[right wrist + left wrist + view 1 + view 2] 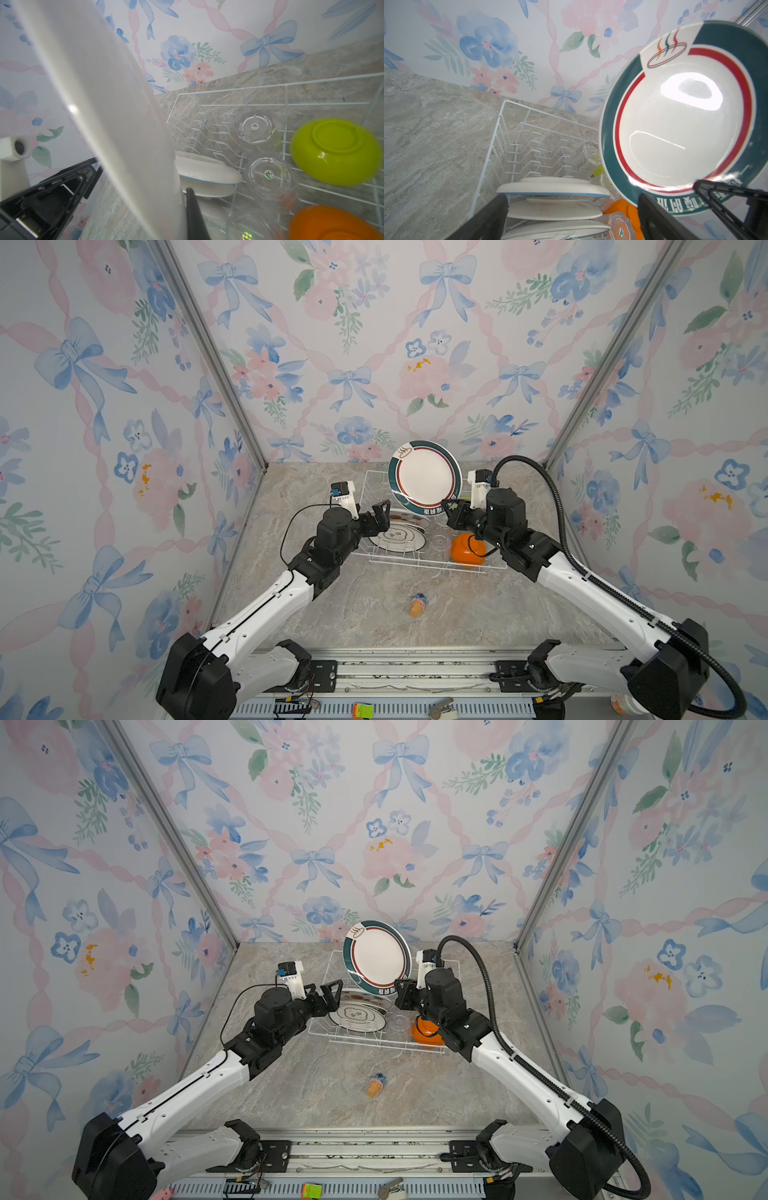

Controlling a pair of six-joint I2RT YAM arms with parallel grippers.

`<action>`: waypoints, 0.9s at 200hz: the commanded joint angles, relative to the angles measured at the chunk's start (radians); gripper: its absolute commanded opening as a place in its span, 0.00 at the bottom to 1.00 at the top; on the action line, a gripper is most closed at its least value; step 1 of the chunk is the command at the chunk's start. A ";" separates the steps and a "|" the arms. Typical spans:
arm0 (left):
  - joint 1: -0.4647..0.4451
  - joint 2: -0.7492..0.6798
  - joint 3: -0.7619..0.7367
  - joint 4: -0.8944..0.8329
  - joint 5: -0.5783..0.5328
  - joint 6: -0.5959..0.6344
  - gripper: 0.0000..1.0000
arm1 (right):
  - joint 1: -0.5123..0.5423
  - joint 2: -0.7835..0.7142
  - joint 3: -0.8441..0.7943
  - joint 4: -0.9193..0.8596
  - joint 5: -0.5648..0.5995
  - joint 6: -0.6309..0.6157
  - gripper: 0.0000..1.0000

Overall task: Unload the mixed dishes from the dish rack
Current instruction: 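Grasp the raised plate's rim with the left gripper beside the right gripper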

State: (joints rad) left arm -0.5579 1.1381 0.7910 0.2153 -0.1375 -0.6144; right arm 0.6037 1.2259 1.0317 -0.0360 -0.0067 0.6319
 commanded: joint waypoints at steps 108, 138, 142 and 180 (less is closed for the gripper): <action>-0.007 0.123 0.096 0.255 0.200 -0.002 0.87 | 0.013 0.158 -0.023 0.513 -0.194 0.346 0.00; -0.006 0.121 0.081 0.294 0.197 -0.005 0.69 | 0.016 0.197 -0.029 0.580 -0.225 0.392 0.00; -0.005 0.123 0.079 0.299 0.197 -0.007 0.67 | 0.016 0.199 -0.028 0.583 -0.227 0.396 0.00; -0.004 0.121 0.063 0.341 0.182 -0.022 0.59 | 0.025 0.211 -0.026 0.596 -0.228 0.393 0.00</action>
State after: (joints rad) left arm -0.5549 1.2579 0.8650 0.4755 0.0246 -0.6331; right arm 0.6113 1.4273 1.0073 0.4614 -0.1997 1.0145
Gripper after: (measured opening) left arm 0.596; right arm 0.076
